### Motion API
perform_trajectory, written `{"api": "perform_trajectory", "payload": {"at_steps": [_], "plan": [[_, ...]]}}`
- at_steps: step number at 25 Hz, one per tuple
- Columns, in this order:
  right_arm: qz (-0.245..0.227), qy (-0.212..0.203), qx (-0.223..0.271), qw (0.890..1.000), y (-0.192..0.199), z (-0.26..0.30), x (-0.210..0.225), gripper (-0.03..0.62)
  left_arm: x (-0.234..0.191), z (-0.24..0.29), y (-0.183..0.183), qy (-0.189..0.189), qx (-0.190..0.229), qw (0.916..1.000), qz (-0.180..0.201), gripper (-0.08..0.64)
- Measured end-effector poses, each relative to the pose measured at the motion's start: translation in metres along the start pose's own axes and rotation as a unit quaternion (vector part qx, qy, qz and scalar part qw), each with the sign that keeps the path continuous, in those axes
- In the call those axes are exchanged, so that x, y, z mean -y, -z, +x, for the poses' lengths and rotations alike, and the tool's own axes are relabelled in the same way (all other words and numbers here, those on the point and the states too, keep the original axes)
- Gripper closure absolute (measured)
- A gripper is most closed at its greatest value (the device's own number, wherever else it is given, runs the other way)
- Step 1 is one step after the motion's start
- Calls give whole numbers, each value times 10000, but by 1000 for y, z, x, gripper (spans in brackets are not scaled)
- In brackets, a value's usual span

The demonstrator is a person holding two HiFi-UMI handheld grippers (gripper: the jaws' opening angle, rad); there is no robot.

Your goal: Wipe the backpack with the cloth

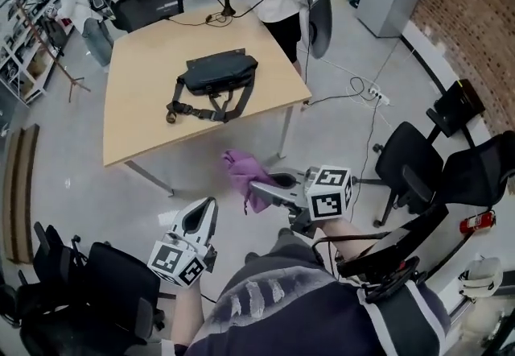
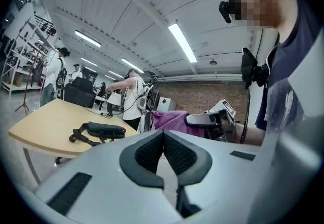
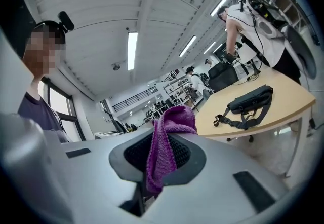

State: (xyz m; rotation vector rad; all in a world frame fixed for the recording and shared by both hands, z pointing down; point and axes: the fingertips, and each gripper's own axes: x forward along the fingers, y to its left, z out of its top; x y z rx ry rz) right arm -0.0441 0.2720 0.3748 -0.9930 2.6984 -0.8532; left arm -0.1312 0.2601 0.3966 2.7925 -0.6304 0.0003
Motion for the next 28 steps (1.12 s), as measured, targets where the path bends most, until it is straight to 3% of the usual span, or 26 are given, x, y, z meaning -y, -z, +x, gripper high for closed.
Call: {"api": "perform_trajectory", "payload": {"at_steps": [5,9,17,23,28], "plan": [[-443,-120,388,9982,-20,-23,-28,561,16,1,-15,29,54,9995,297,551],[-539,-151,613,9965,-23,-63,-32,561,38,19,7,6,-98,9996,255,551],[-303,136,774,9965,-3,-174,-24,561,144,65,33,436,-370,9977,350,551],[-293,121,729,9968,-2,-190,-20,562,157,77,40,328,-336,9987,188,552],[171,-112,855,9961,9,-233,-19,562,200,84,61,198,-431,9988,106,551]]}}
